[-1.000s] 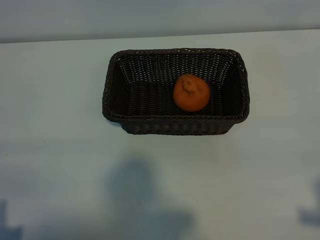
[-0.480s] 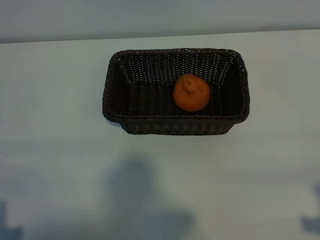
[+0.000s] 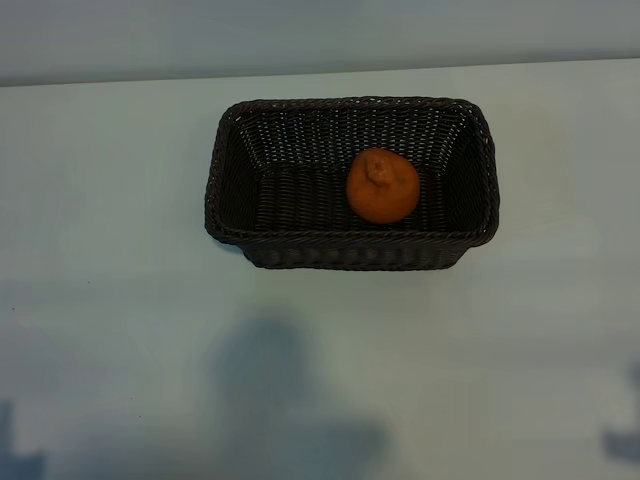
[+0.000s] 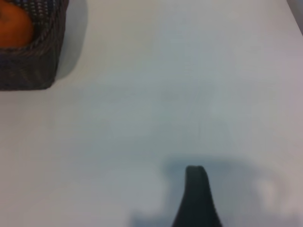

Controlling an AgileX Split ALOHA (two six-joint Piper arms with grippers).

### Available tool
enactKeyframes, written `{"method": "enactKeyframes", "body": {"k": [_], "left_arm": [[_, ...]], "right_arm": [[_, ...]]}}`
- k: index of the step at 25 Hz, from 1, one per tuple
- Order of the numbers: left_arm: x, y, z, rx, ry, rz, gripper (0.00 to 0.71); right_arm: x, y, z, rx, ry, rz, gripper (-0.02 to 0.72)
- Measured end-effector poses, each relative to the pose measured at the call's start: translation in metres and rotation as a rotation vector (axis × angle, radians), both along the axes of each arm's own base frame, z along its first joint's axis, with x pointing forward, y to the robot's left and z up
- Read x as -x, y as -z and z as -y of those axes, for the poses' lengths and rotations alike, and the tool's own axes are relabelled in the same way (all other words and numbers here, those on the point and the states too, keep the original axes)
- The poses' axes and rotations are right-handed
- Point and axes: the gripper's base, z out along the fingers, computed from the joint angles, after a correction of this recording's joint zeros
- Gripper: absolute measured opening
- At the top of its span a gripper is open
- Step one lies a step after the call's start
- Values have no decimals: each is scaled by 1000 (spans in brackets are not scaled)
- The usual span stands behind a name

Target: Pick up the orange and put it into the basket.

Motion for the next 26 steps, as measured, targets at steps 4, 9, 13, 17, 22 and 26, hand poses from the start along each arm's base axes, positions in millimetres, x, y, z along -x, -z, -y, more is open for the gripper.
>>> {"method": "enactKeyframes", "body": {"k": [4,9,13,17,22,26], "left_arm": [[0,0,0,0,0,0,592],[0,0,0,0,0,0,592],[0,0,0,0,0,0,592],[0,0,0,0,0,0,592],[0,0,0,0,0,0,592],[0,0,0,0,0,0,592]], "right_arm": [[-3,2,1,2,1,15,506],[-7,5,1,-2,5,34,505],[-8,4,1,-1,5,38,505],[-8,4,1,-1,5,39,505],[-8,4,1,-1,5,39,505],[-8,4,1,-1,5,39,504]]}}
